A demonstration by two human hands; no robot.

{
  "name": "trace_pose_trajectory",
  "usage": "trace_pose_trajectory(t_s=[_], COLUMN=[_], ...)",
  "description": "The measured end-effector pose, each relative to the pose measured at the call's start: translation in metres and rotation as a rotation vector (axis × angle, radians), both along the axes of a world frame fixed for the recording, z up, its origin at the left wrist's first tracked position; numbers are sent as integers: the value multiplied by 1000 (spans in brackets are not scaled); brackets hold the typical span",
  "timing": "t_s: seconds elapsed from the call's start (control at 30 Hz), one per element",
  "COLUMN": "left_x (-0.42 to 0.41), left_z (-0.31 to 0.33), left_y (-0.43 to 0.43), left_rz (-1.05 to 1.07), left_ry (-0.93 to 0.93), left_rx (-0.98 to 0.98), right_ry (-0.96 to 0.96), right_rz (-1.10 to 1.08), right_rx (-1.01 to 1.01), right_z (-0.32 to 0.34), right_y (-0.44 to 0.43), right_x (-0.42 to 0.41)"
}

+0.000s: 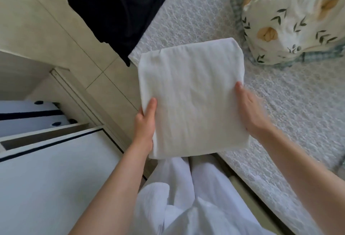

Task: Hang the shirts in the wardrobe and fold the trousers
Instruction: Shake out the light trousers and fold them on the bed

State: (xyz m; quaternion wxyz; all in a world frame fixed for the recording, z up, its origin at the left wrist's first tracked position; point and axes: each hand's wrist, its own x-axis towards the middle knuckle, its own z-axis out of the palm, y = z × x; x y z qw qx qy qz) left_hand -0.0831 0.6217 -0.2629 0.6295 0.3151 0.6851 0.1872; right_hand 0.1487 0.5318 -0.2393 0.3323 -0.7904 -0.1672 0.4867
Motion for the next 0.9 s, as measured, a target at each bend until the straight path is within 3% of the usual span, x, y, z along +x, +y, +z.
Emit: trace_pose_trajectory(t_s=[0.47,0.9], left_x=[-148,-186], left_z=[83,131], left_y=[112,179], left_rz=[391,792], left_ry=[34,96], left_rx=[79,107], right_ry=[-98,-74], right_rz=[312,658], right_rx=[60,165], right_z=[58,97], right_y=[206,367], right_x=[-136,-193])
